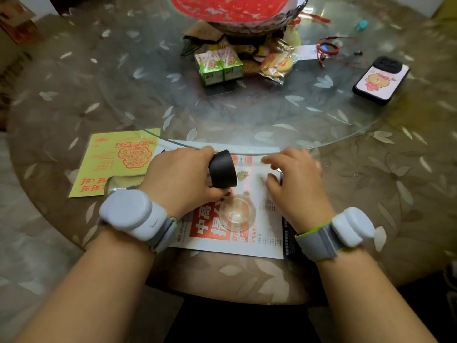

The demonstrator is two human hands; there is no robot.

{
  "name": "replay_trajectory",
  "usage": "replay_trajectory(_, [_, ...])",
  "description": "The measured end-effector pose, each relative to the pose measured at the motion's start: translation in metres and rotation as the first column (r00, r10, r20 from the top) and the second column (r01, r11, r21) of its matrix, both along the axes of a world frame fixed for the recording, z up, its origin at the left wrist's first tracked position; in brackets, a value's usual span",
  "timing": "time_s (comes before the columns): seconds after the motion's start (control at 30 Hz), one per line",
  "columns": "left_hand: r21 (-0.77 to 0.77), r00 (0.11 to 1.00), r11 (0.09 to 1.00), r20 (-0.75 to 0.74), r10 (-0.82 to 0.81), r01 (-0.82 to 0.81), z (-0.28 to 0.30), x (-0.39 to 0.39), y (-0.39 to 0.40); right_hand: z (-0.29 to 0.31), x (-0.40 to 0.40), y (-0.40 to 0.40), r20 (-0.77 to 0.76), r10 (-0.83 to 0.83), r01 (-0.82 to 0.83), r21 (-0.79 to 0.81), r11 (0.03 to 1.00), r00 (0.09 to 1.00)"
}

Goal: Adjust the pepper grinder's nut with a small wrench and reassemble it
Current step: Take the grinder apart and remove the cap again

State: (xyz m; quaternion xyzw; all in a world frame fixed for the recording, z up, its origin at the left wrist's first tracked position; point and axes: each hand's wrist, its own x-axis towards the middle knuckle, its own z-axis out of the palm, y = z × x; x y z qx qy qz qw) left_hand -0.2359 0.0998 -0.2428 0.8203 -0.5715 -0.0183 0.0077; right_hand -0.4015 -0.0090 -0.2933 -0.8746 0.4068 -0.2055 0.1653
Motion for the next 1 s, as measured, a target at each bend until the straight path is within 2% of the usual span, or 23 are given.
replay_trajectory(0.1, [-0.046, 1.000, 0.999, 0.004, 0.002, -0.002, 0.010, -0.004, 0.008, 0.003, -0.014, -0.001, -0.060, -0.077, 0.076, -0.016, 0.997, 0.995])
replay_trajectory(0.27, [-0.083, 1.000, 0.997, 0.008, -0.001, 0.002, 0.020, -0.010, 0.018, 0.003, -0.027, -0.007, -0.303, -0.234, 0.209, -0.115, 0.971, 0.924])
replay_trajectory(0.5, [-0.110, 1.000, 0.994, -0.001, -0.026, 0.026, 0.021, -0.019, 0.024, 0.010, -0.022, -0.012, -0.371, -0.224, 0.217, -0.060, 0.974, 0.901])
replay_trajectory(0.7, [-0.196, 0.994, 0.980, -0.102, -0.038, 0.017, 0.017, -0.019, 0.029, 0.021, -0.021, -0.022, -0.420, -0.181, 0.256, 0.129, 0.958, 0.889])
replay_trajectory(0.87, [-0.377, 0.924, 0.926, -0.351, -0.154, 0.011, 0.017, -0.012, 0.036, 0.022, -0.028, -0.016, -0.357, -0.180, 0.253, 0.171, 0.952, 0.917])
replay_trajectory(0.93, [-0.472, 0.874, 0.882, -0.427, -0.230, 0.001, 0.019, -0.012, 0.038, 0.026, -0.031, -0.014, -0.211, -0.153, 0.196, 0.204, 0.959, 0.965])
replay_trajectory(1.0, [-0.536, 0.817, 0.844, -0.500, -0.289, -0.029, 0.020, -0.011, 0.040, 0.033, -0.030, -0.012, 0.012, -0.060, 0.054, 0.300, 0.952, 0.998])
